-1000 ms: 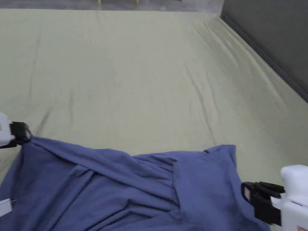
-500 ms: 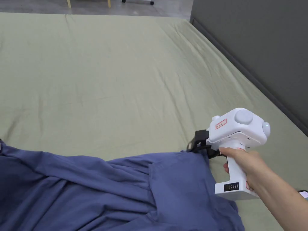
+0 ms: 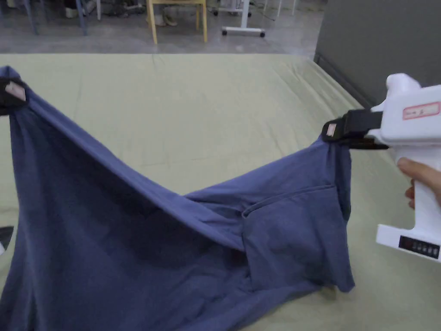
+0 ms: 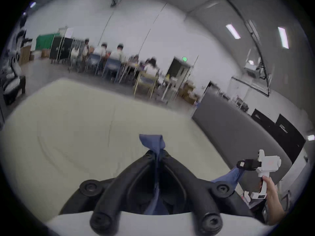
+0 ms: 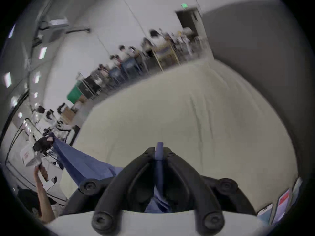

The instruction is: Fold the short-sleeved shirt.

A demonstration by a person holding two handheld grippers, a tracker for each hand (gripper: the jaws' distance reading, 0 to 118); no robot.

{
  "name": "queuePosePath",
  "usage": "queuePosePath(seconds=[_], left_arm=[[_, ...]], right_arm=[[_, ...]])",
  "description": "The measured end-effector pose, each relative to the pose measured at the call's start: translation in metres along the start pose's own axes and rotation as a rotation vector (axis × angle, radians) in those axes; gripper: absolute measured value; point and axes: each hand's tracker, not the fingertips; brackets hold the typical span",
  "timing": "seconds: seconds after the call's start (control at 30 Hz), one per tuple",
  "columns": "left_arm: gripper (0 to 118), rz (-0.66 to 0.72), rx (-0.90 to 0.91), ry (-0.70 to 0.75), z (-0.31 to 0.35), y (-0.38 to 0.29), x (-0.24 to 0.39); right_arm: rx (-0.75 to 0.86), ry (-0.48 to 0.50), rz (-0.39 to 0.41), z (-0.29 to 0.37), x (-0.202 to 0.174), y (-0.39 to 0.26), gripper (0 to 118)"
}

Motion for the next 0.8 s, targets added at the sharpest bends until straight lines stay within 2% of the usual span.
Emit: queuePosePath(seconds=[0.07,0.17,0.3,0.43,0.53,0.67,0.8], left_arm=[[1,-0.071,0.071,0.020,0.023,0.049,0.015],[1,-0.153,0.179,0.078,0.052,0.120,0.035],[1,-0.141,0.287,0.133,0.065,0.206,0.049],[1,-0.102,0.333,0.228,0.042,0.270,0.050],[1,-0.100,0.359,0.313,0.016,0.297,0.043],[1,-0.201,0.362,0.405,-0.024,0.294,0.031],[1,-0.151,0.344,0.344,-0.068,0.255,0.001]], right_arm=[[0.084,0.048,0.026,0.029,-0.022,0.043,9],[0.211,0.064,0.075,0.066,-0.052,0.108,8],[0.316,0.050,0.118,0.084,-0.084,0.193,8],[0.363,-0.025,0.132,0.066,-0.112,0.261,8],[0.416,-0.039,0.137,0.049,-0.127,0.292,8],[0.428,-0.059,0.141,0.018,-0.130,0.305,8],[0.416,-0.065,0.092,-0.034,-0.107,0.286,8]])
